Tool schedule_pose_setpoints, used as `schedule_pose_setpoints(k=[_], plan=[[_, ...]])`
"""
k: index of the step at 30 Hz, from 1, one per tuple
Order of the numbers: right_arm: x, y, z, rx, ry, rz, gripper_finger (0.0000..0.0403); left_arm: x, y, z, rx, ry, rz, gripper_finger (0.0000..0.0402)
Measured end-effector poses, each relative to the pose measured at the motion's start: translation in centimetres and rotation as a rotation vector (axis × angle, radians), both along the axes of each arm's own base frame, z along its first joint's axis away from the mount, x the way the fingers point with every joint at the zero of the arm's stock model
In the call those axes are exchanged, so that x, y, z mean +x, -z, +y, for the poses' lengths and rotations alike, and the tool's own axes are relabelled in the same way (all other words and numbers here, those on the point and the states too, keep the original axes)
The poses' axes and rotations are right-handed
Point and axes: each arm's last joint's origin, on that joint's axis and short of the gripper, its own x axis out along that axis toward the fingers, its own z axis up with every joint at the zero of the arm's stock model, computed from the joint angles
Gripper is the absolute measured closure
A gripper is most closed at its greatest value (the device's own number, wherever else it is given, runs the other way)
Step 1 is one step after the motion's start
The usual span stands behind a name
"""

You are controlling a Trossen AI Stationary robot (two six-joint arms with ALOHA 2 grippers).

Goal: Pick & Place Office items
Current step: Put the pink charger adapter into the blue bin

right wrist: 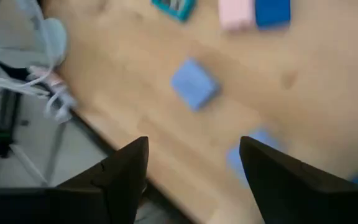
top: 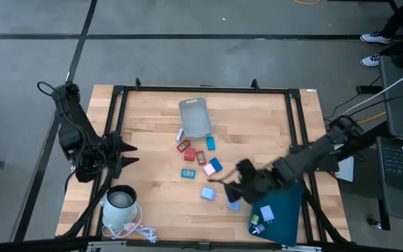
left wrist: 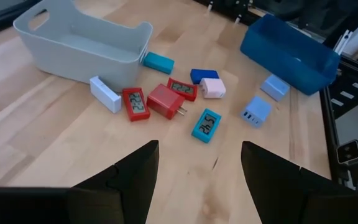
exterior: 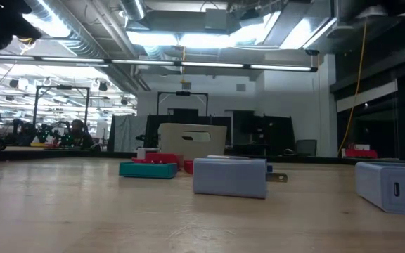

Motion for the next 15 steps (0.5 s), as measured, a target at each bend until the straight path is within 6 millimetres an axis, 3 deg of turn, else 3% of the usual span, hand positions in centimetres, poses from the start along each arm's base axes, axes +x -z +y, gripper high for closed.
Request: schedule_pose_setpoints(k=[4,8,15], plan=[[3.2,0.0,-3.2,-0.098,-0.055,0.065,0.0147,0.0,0.0,0.1,0.001,0.004,-0.001,0.0178],[5.6,2.3,-5.8,-0.153,-0.132,0.208,0.0147,-0.1,0.0,0.1,-0.002,0.008,0.005,0.0178],[10.2,6.1,-7.5,-0.106,-0.241,0.161,0.0147,-0.1,0.0,0.1,0.010,0.009,0.011,0.0178]])
